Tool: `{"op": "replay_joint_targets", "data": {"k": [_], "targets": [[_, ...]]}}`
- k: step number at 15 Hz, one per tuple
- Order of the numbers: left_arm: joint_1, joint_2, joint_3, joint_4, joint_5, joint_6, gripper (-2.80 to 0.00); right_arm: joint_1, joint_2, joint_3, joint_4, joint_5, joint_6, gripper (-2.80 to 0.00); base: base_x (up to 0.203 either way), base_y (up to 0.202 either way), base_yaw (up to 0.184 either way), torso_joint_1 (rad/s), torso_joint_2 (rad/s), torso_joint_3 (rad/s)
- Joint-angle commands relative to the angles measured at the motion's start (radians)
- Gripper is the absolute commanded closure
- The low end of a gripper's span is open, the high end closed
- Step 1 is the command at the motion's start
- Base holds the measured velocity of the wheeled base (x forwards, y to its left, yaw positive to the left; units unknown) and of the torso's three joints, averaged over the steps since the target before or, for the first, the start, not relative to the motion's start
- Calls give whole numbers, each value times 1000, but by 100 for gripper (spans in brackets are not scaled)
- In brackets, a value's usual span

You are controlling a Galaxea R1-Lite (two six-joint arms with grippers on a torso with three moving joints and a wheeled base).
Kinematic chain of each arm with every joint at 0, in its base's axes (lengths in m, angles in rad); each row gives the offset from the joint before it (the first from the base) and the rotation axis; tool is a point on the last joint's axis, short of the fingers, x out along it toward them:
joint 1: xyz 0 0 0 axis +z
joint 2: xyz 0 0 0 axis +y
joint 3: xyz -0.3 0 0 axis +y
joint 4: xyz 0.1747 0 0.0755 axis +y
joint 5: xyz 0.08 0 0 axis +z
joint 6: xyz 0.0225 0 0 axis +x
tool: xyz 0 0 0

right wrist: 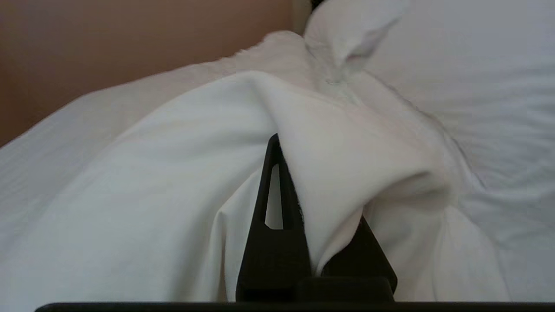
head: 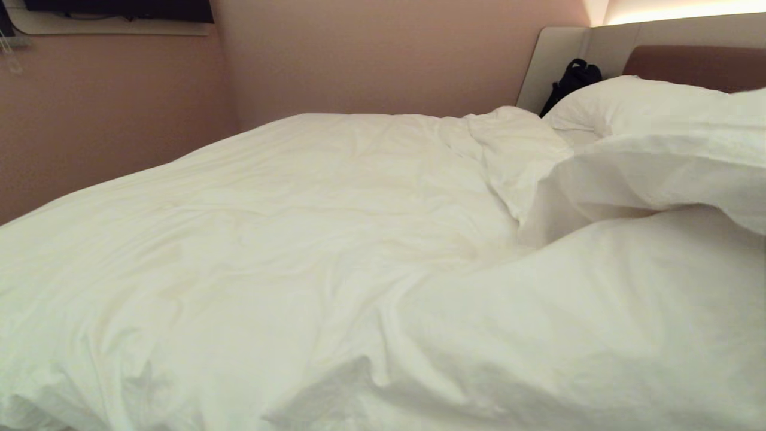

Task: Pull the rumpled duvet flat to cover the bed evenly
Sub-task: Flatten the corners of the folded blanket

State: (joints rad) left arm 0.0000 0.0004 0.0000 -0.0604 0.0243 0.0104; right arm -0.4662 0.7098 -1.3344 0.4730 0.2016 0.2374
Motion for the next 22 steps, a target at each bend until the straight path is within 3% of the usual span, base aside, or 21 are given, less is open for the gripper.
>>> {"op": "replay_joint_targets", "data": {"k": [1, 3, 6, 8, 11, 16, 22], "targets": [[0, 0, 0, -1, 0, 0, 0, 0, -56, 27, 231, -159, -1, 0, 0, 0, 0, 0, 0, 0], [0, 0, 0, -1, 0, 0, 0, 0, -88, 22, 394, -191, 37, 0, 0, 0, 0, 0, 0, 0], [0, 0, 0, -1, 0, 0, 0, 0, -159, -3, 531, -251, 79, 0, 0, 0, 0, 0, 0, 0], [0, 0, 0, -1, 0, 0, 0, 0, -230, 3, 597, -267, 80, 0, 0, 0, 0, 0, 0, 0], [0, 0, 0, -1, 0, 0, 0, 5, -325, 88, 638, -384, 80, 0, 0, 0, 0, 0, 0, 0], [0, 0, 0, -1, 0, 0, 0, 17, -340, 307, 619, -456, 159, 0, 0, 0, 0, 0, 0, 0], [0, 0, 0, -1, 0, 0, 0, 48, -278, 688, 316, -508, 207, 0, 0, 0, 0, 0, 0, 0]]}}
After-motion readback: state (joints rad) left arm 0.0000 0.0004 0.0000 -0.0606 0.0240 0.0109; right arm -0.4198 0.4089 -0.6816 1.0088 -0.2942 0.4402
